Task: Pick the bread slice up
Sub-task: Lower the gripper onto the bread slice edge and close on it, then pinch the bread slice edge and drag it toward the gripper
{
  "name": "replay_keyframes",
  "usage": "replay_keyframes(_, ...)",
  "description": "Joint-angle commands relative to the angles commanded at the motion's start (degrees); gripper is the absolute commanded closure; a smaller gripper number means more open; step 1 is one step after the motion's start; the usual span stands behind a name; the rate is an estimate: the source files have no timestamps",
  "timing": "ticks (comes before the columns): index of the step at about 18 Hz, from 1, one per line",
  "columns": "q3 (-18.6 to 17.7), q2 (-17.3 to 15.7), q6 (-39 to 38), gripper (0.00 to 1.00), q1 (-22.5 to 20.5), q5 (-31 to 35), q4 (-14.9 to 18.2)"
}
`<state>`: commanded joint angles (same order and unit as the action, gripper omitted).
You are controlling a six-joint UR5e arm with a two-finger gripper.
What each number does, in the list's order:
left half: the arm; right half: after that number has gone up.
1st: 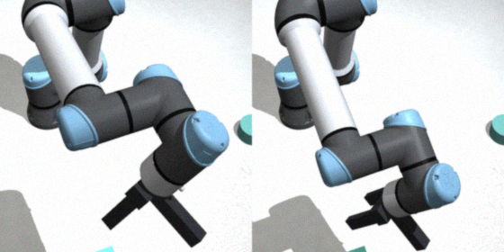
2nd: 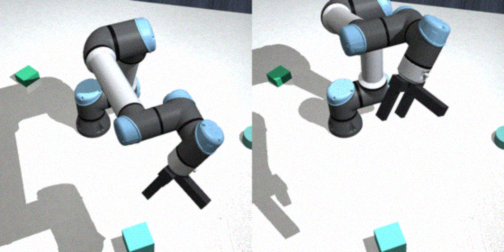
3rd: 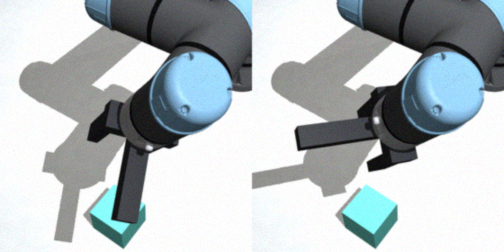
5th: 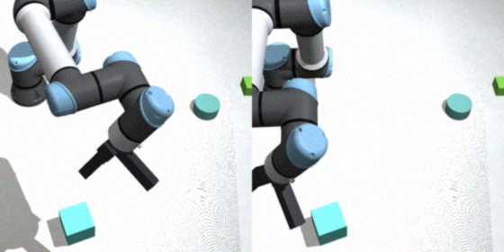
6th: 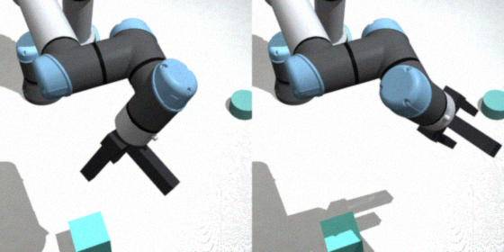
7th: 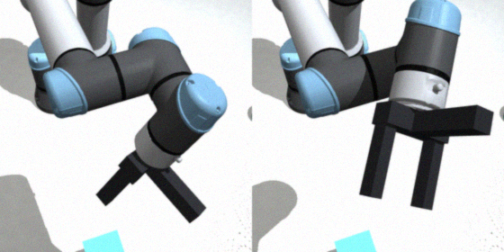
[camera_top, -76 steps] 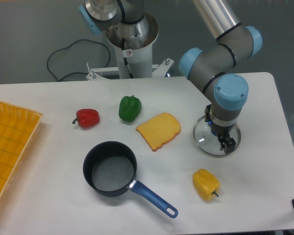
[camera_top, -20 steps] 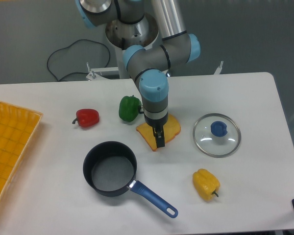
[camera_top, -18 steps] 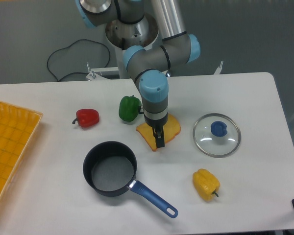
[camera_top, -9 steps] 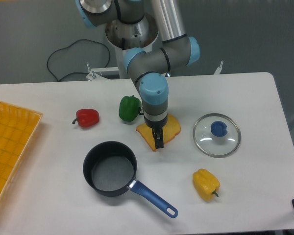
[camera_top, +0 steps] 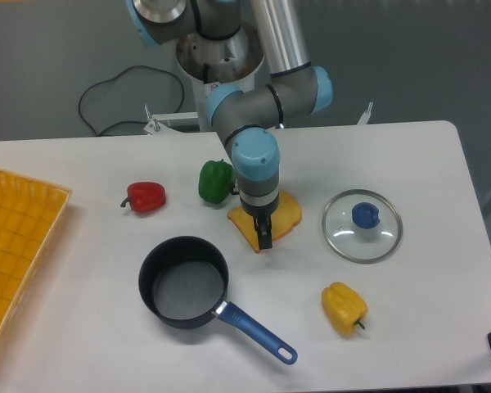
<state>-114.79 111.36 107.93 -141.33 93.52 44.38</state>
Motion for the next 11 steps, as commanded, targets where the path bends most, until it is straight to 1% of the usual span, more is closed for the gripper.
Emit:
replay_keyframes(1, 0.1, 0.1, 0.0, 0.0, 0.0, 0.0, 0.0)
replay_keyframes(2, 0.1, 0.2, 0.0, 0.03, 0.0, 0.1, 0.0)
replay_keyframes(3, 0.3, 0.4, 0.0, 0.09, 0.0, 0.3, 0.1)
replay_keyframes(4, 0.4, 0.5, -0.4, 0.2, 0.0, 1.0, 0.1)
replay_keyframes(5, 0.8, 0.5, -0.6, 0.36, 0.0, 2.1, 0.3)
replay_keyframes(6, 1.1, 0.5, -0.5, 0.44, 0.2, 3.2, 0.4)
replay_keyframes(8, 2.4, 0.5, -0.6, 0.52, 0.6, 5.1, 0.7)
replay_keyframes(9, 3.1, 0.5, -0.6, 0.61, 0.7, 5.4, 1.1)
replay_keyframes(10, 3.3, 0.5, -0.6, 0.64, 0.8, 5.4, 1.8)
replay_keyframes(11, 3.6, 0.5, -0.6, 0.65, 0.8, 5.4, 2.6)
